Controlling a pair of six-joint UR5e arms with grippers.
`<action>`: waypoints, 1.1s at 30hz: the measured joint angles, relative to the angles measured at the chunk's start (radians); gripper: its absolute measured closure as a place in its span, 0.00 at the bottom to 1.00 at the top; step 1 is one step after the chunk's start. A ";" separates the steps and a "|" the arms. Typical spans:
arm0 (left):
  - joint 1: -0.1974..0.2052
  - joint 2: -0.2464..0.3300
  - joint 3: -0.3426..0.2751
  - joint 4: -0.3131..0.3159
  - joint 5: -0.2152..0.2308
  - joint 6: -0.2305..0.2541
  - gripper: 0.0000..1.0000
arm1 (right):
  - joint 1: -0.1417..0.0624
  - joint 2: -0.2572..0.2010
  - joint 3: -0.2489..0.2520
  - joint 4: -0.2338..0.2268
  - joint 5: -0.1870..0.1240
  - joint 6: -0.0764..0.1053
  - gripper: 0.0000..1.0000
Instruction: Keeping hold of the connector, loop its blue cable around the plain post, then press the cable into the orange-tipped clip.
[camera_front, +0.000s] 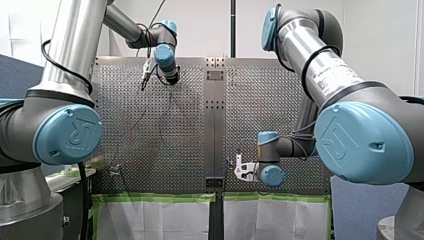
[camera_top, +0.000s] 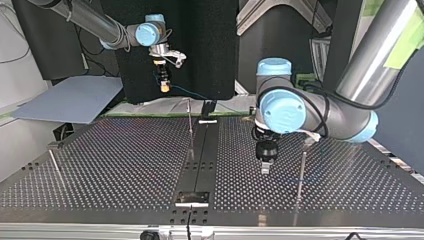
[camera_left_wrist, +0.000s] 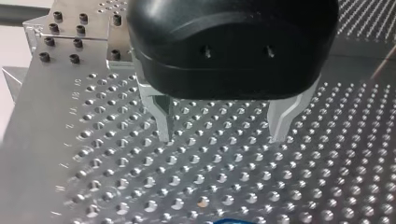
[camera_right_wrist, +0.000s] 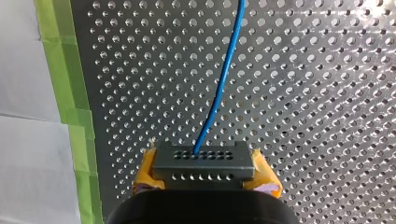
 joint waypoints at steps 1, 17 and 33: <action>-0.004 0.000 -0.004 0.012 -0.010 0.013 0.00 | 0.000 0.000 0.000 0.000 0.000 0.000 1.00; -0.071 -0.054 -0.034 0.166 -0.159 0.167 0.00 | 0.001 0.000 0.000 0.001 0.000 0.001 1.00; -0.102 -0.084 -0.034 0.266 -0.320 0.327 0.00 | 0.003 0.000 0.000 -0.002 0.000 0.002 1.00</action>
